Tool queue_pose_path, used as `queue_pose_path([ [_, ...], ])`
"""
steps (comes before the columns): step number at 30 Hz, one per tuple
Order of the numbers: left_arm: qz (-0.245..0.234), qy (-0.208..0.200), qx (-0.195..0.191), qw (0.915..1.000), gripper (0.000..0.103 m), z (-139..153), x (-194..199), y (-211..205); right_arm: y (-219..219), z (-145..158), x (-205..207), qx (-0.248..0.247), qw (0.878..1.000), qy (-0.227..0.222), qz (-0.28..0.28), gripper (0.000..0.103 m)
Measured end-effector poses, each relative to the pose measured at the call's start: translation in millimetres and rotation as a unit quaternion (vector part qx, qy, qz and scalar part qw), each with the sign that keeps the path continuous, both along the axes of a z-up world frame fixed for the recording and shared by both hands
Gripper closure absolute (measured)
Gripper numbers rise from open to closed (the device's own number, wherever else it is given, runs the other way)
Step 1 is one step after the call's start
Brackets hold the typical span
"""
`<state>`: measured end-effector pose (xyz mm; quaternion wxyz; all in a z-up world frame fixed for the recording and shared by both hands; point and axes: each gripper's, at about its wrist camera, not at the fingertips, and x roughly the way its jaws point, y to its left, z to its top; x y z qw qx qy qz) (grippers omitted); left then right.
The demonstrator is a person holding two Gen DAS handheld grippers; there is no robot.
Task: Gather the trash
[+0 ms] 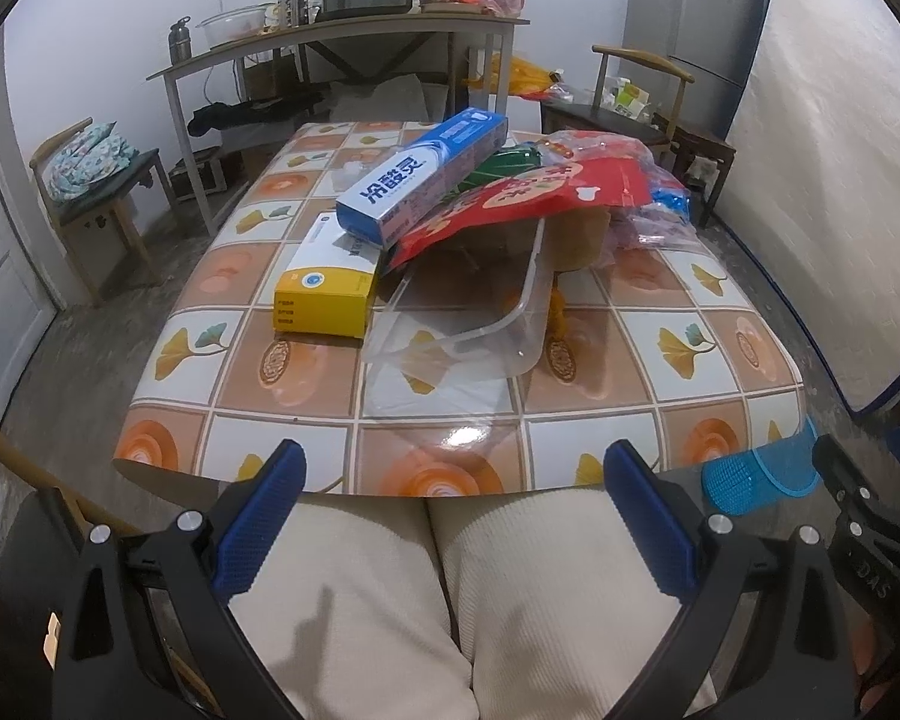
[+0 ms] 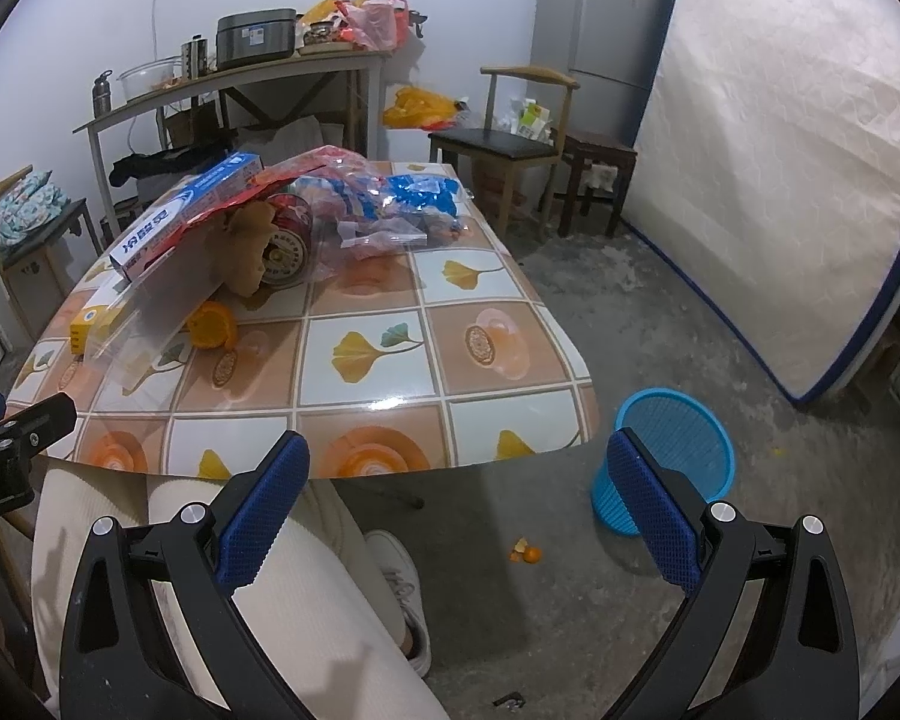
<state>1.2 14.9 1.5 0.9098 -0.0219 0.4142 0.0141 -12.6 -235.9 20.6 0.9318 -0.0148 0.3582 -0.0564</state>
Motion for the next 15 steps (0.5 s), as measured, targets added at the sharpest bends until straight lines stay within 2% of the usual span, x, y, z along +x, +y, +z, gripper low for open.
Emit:
queue_pose_path([
  [15,0.014,0.005,-0.006,0.9999,0.006,-2.7,0.9,7.7,4.7,-1.2,0.2,-0.004,1.0,0.002,0.006,0.008],
])
